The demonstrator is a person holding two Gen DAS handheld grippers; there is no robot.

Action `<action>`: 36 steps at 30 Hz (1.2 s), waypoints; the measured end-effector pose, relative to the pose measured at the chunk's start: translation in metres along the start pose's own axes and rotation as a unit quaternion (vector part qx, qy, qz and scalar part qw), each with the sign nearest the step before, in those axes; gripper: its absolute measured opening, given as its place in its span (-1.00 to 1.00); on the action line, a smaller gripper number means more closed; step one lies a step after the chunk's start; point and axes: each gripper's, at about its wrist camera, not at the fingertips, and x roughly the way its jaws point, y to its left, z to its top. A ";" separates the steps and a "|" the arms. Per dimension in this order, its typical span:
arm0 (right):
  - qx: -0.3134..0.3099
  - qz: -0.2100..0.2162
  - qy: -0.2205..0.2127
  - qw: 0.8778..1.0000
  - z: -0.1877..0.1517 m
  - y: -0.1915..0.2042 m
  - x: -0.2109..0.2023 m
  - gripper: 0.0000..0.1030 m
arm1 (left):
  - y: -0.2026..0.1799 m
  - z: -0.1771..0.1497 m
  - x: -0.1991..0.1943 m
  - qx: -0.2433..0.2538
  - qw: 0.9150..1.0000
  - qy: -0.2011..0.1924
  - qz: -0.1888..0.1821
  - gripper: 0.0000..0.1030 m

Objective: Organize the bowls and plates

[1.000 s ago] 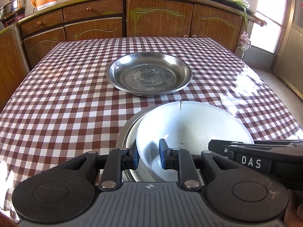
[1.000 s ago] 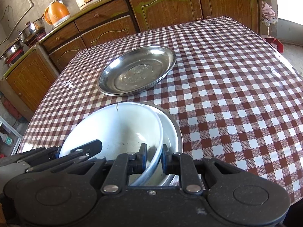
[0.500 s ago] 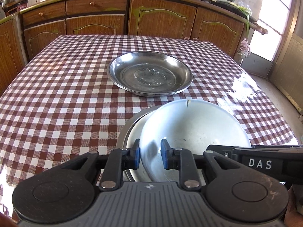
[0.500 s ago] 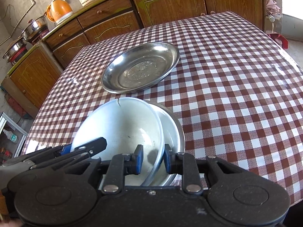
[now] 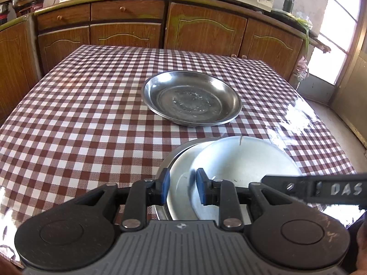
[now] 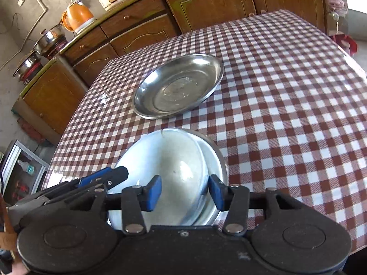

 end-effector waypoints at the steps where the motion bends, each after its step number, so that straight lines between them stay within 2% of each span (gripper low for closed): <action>1: -0.002 -0.007 -0.006 1.000 0.001 0.000 -0.004 0.14 | 0.000 0.000 -0.001 0.000 1.000 -0.002 -0.001 -0.38; 5: -0.010 -0.029 -0.031 0.999 0.006 -0.002 -0.018 0.14 | -0.002 0.000 -0.007 -0.001 1.000 -0.010 -0.001 -0.41; 9: -0.022 -0.085 -0.062 0.994 0.004 -0.007 -0.023 0.12 | 0.001 0.000 -0.015 -0.006 1.000 -0.018 0.005 -0.24; 13: -0.004 -0.111 -0.081 0.991 0.002 -0.015 -0.027 0.03 | 0.002 0.001 -0.020 -0.011 1.000 -0.022 0.011 -0.17; 16: -0.025 -0.136 -0.074 0.988 -0.002 -0.012 -0.021 0.00 | 0.002 0.001 -0.022 -0.013 1.000 -0.023 0.014 -0.13; 18: -0.039 -0.132 -0.052 0.989 -0.007 -0.009 -0.013 -0.01 | 0.002 0.001 -0.023 -0.014 0.999 -0.025 0.017 -0.10; 19: -0.044 -0.130 -0.055 0.989 -0.011 -0.006 -0.010 -0.17 | 0.002 0.000 -0.024 -0.015 0.999 -0.026 0.019 -0.09; 23: -0.069 -0.147 -0.061 0.985 -0.014 0.004 -0.007 -0.17 | 0.003 0.001 -0.028 -0.016 0.999 -0.028 0.023 -0.04; 26: -0.085 -0.174 -0.092 0.977 -0.016 0.010 -0.014 -0.16 | 0.005 0.001 -0.029 -0.020 0.999 -0.029 0.029 -0.01; 29: -0.117 -0.183 -0.085 0.972 -0.021 0.019 -0.006 -0.20 | 0.006 0.001 -0.029 -0.027 0.999 -0.026 0.030 0.00; 32: -0.171 -0.224 -0.102 0.954 -0.033 0.032 0.007 -0.32 | 0.004 0.000 -0.030 -0.027 0.999 -0.026 0.031 0.03; 36: -0.174 -0.212 -0.104 0.956 -0.033 0.033 0.007 -0.43 | 0.003 0.000 -0.031 -0.028 0.999 -0.027 0.031 0.08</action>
